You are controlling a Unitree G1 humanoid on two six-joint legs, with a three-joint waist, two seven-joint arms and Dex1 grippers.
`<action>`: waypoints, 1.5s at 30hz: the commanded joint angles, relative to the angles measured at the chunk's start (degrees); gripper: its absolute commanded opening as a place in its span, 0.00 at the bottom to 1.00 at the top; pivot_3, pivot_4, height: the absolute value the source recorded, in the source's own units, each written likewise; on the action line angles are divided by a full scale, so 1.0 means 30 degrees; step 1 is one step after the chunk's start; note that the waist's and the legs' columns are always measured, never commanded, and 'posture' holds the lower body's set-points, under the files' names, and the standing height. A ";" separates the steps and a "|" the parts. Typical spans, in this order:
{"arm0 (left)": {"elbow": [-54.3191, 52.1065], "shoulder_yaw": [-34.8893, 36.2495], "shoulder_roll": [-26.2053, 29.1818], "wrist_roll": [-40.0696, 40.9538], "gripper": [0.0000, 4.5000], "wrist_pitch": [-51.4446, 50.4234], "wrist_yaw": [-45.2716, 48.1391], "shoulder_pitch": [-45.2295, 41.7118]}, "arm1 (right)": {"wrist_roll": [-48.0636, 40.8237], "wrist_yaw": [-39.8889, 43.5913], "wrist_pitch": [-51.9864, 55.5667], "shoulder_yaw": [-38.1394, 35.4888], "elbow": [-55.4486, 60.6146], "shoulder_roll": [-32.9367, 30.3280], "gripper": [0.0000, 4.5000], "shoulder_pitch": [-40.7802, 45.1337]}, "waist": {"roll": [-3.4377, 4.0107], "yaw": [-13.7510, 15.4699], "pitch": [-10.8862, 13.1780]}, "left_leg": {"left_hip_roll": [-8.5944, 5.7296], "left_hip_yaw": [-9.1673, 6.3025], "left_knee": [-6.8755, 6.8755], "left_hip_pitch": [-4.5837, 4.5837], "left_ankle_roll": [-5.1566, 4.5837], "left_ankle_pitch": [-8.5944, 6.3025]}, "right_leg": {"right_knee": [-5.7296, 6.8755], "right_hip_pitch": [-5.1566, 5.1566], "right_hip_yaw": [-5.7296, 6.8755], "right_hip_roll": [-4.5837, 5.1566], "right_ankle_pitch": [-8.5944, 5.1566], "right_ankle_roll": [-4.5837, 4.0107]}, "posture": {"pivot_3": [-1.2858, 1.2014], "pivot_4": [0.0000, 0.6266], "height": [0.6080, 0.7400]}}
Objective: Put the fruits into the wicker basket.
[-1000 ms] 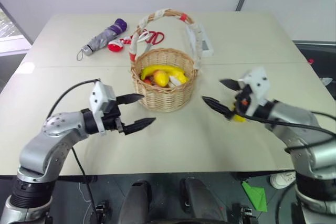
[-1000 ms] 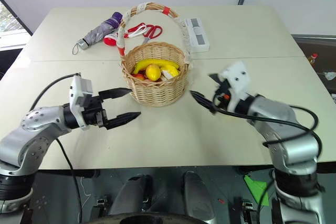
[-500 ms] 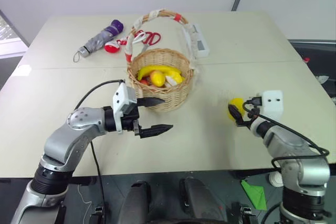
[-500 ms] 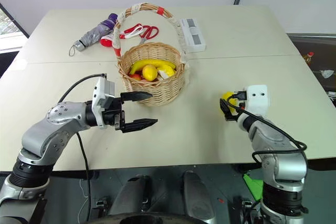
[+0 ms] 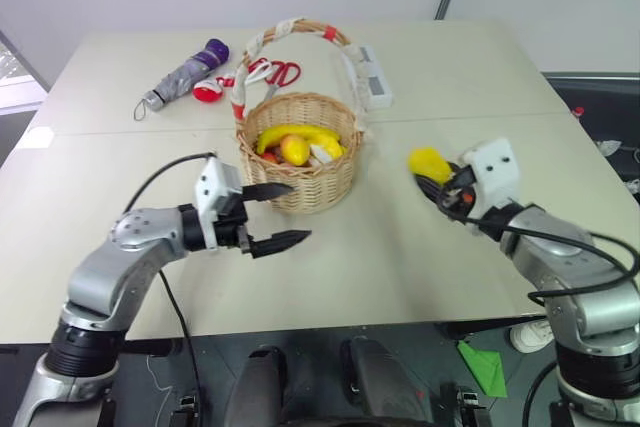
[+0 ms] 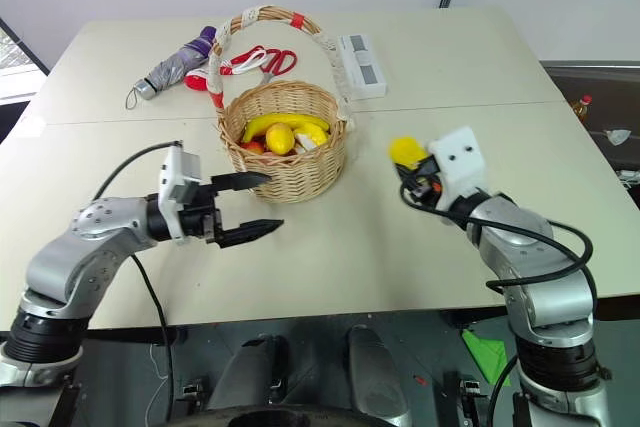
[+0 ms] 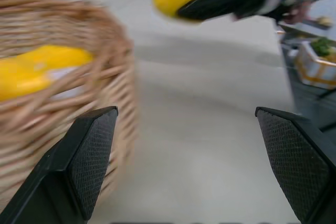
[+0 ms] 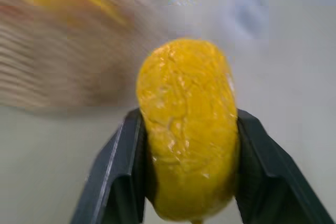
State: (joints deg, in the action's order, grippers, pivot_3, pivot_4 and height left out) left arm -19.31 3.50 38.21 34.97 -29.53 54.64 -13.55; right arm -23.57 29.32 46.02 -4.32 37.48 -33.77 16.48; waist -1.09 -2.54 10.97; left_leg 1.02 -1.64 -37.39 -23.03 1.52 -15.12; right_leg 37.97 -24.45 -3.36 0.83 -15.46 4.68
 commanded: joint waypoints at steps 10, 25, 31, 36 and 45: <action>-0.1299 0.2123 0.0530 0.0287 1.00 0.0338 -0.0996 0.1467 | 0.3194 -0.2308 -0.1702 0.5061 -0.9266 0.5993 0.37 0.9254 | -0.0013 0.0177 -0.0006 | 0.0003 -0.0015 -0.0021 -0.0057 0.0026 0.0014 | 0.0025 -0.0043 0.0019 0.0093 0.0021 -0.0035 | 0.52 0.24 1.00; -0.1664 0.1982 0.0247 0.0538 1.00 0.0325 -0.1509 0.1757 | -0.1905 0.1505 -0.1233 0.1188 -0.1188 0.3146 0.99 0.3800 | -0.0017 0.0165 -0.0009 | -0.0064 -0.0063 -0.0010 -0.0098 0.0036 0.0020 | -0.0005 -0.0048 0.0115 0.0247 0.0028 -0.0014 | 0.52 0.24 1.00; -0.1058 0.1465 -0.0026 0.0452 1.00 0.0308 -0.1144 0.1000 | -0.0311 -0.1429 -0.1325 0.0858 -0.3479 0.3740 0.99 0.3451 | -0.0014 -0.0078 -0.0008 | -0.0068 -0.0011 -0.0043 -0.0018 0.0037 0.0024 | 0.0033 -0.0015 0.0082 0.0185 0.0030 -0.0012 | 0.52 0.24 1.00; -0.0891 0.1267 -0.0137 0.0396 1.00 0.0281 -0.1019 0.0596 | 0.1840 -0.4031 -0.4325 0.1073 -0.9062 0.6521 0.99 0.6259 | -0.0009 -0.0069 -0.0006 | -0.0001 -0.0001 -0.0008 0.0020 0.0039 0.0025 | 0.0054 -0.0011 0.0057 0.0019 0.0027 -0.0052 | 0.52 0.24 1.00; -0.1760 0.1816 0.0054 0.0530 1.00 0.0107 -0.1412 0.1472 | 0.2775 -0.3764 -0.7109 0.1189 -1.2797 0.7523 0.34 0.7851 | -0.0009 0.0025 -0.0006 | -0.0012 -0.0019 0.0028 -0.0025 0.0044 0.0026 | 0.0038 -0.0038 0.0059 0.0138 0.0024 -0.0061 | 0.52 0.24 1.00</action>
State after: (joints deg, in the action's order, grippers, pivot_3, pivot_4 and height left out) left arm -22.03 7.57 37.96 35.60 -29.56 50.62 -9.07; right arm -15.21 18.21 26.81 0.59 -2.00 -11.53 38.62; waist -1.11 -2.47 10.95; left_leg 0.95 -1.70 -37.30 -23.11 1.65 -15.04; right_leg 38.08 -24.57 -3.16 1.42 -15.38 4.50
